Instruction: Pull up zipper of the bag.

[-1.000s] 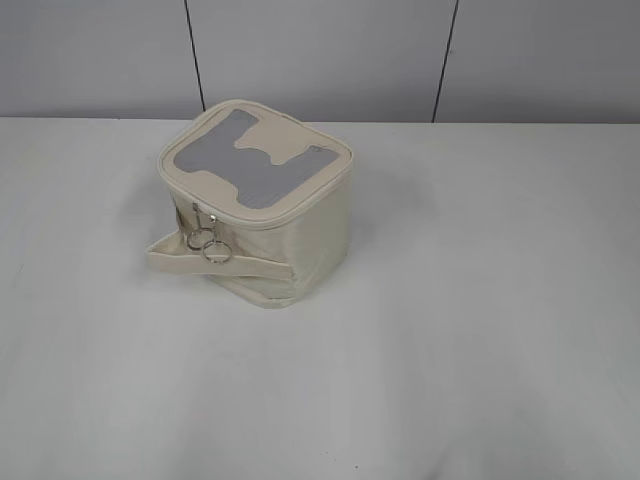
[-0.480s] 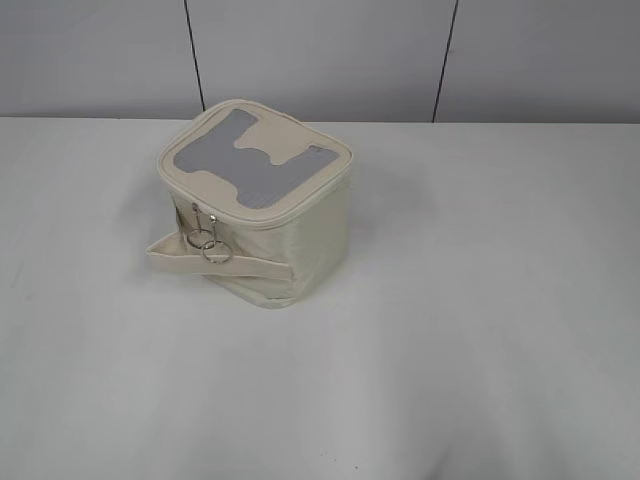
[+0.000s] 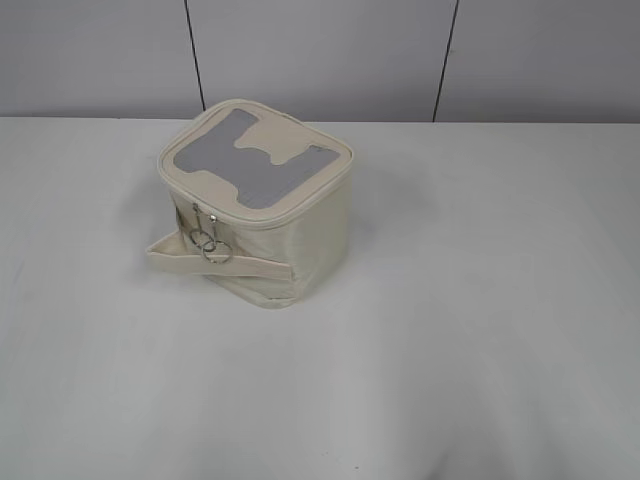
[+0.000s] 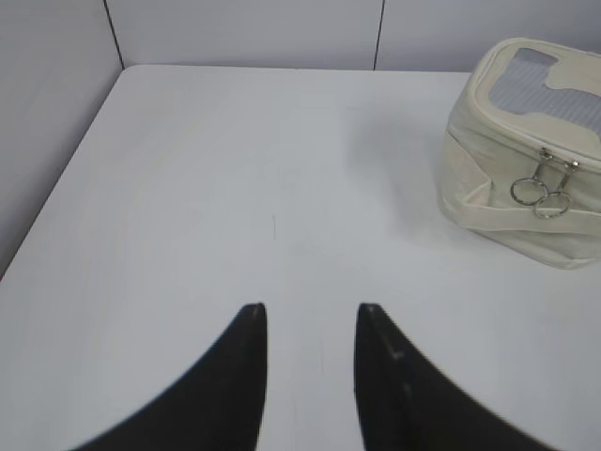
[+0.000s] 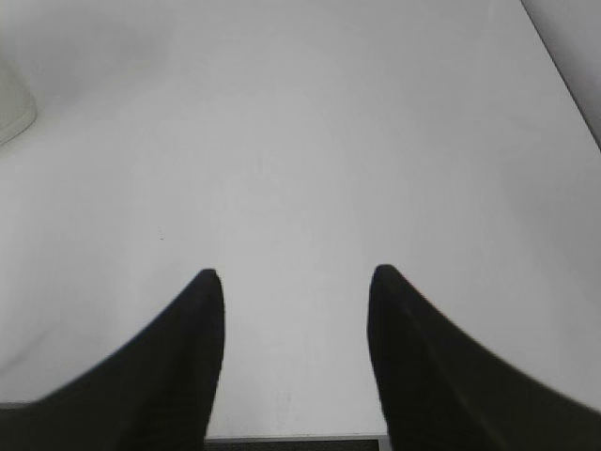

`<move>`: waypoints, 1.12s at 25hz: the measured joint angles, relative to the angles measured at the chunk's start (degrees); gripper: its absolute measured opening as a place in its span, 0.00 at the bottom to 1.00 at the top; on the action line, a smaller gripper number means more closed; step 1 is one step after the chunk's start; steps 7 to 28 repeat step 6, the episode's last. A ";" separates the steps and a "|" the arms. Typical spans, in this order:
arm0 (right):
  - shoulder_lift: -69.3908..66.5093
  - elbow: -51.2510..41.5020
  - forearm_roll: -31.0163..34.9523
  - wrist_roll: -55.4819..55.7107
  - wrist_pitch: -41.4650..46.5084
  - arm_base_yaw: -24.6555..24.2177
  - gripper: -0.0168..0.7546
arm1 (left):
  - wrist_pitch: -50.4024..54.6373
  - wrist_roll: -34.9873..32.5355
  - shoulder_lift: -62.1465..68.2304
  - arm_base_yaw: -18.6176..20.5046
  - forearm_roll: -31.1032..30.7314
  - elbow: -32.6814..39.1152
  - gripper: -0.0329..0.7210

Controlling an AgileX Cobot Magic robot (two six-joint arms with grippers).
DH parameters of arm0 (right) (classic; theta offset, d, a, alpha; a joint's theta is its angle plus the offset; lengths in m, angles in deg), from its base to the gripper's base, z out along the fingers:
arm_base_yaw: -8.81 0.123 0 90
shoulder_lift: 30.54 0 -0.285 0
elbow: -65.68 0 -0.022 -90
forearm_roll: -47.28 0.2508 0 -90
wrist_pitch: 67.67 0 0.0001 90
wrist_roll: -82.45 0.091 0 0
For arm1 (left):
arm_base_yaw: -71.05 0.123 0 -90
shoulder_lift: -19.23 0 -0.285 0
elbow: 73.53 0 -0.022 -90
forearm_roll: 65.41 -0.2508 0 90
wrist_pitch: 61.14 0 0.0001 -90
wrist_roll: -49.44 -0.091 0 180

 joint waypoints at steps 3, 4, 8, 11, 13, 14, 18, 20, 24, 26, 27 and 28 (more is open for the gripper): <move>0.00 0.00 0.00 0.00 0.01 0.00 0.54 | 0.00 0.00 0.00 0.00 0.00 0.00 0.37; 0.00 0.00 0.00 0.00 0.01 0.00 0.54 | 0.00 0.00 0.00 0.00 0.00 0.00 0.37; 0.00 0.00 0.00 0.00 0.01 0.00 0.54 | 0.00 0.00 0.00 0.00 0.00 0.00 0.37; 0.00 0.00 0.00 0.00 0.01 0.00 0.54 | 0.00 0.00 0.00 0.00 0.00 0.00 0.37; 0.00 0.00 0.00 0.00 0.01 0.00 0.54 | 0.00 0.00 0.00 0.00 0.00 0.00 0.37; 0.00 0.00 0.00 0.00 0.01 0.00 0.54 | 0.00 0.00 0.00 0.00 0.00 0.00 0.37; 0.00 0.00 0.00 0.00 0.01 0.00 0.54 | 0.00 0.00 0.00 0.00 0.00 0.00 0.37; 0.00 0.00 0.00 0.00 0.01 0.00 0.54 | 0.00 0.00 0.00 0.00 0.00 0.00 0.37; 0.00 0.00 0.00 0.00 0.01 0.00 0.54 | 0.00 0.00 0.00 0.00 0.00 0.00 0.37; 0.00 0.00 0.00 0.00 0.01 0.00 0.54 | 0.00 0.00 0.00 0.00 0.00 0.00 0.37; 0.00 0.00 0.00 0.00 0.01 0.00 0.54 | 0.00 0.00 0.00 0.00 0.00 0.00 0.37; 0.00 0.00 0.00 0.00 0.01 0.00 0.54 | 0.00 0.00 0.00 0.00 0.00 0.00 0.37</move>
